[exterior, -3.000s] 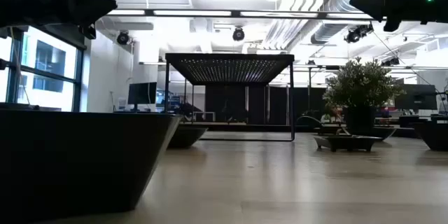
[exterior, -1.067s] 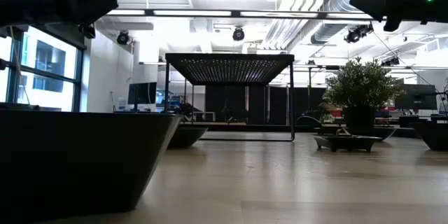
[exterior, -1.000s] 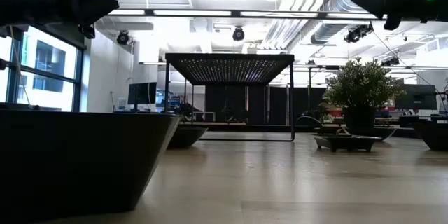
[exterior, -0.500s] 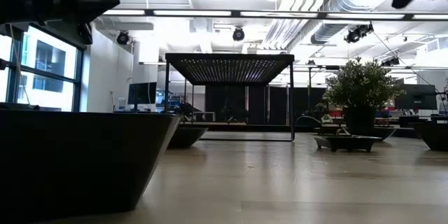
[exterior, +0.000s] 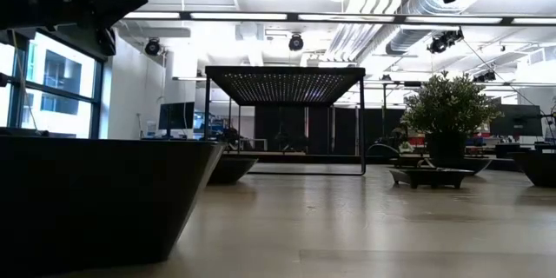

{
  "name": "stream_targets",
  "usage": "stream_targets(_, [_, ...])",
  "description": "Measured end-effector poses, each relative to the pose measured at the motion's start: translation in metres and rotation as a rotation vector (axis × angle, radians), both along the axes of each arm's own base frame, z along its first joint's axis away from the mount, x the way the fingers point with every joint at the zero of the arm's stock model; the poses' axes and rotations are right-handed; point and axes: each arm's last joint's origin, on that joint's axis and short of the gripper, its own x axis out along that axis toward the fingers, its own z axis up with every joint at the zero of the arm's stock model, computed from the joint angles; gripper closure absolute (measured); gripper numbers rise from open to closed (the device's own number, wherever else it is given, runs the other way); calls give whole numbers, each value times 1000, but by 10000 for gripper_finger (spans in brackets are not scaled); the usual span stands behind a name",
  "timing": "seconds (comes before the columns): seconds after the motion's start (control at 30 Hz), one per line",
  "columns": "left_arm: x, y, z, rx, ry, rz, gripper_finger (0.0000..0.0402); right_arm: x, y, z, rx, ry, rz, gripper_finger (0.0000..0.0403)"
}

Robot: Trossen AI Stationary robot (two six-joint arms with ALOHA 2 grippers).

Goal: Pick & Place Mini shaped plates
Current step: Put the square plate on the shelf

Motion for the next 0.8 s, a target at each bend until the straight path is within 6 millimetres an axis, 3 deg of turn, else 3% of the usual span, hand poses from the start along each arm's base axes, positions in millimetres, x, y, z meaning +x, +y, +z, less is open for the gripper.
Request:
stream_targets(0.17, [1, 0, -3, -12, 35, 1, 401, 22, 26, -7, 138, 179, 86, 402])
stream_targets(0.33, [2, 1, -8, -19, 80, 7, 401, 30, 57, -26, 275, 330, 165, 403])
stream_targets(0.63, [2, 4, -17, 32, 194, 138, 401, 21, 107, -63, 539, 559, 245, 396])
stream_targets(0.8, [2, 6, -21, 10, 234, 194, 401, 16, 123, -94, 757, 509, 151, 368])
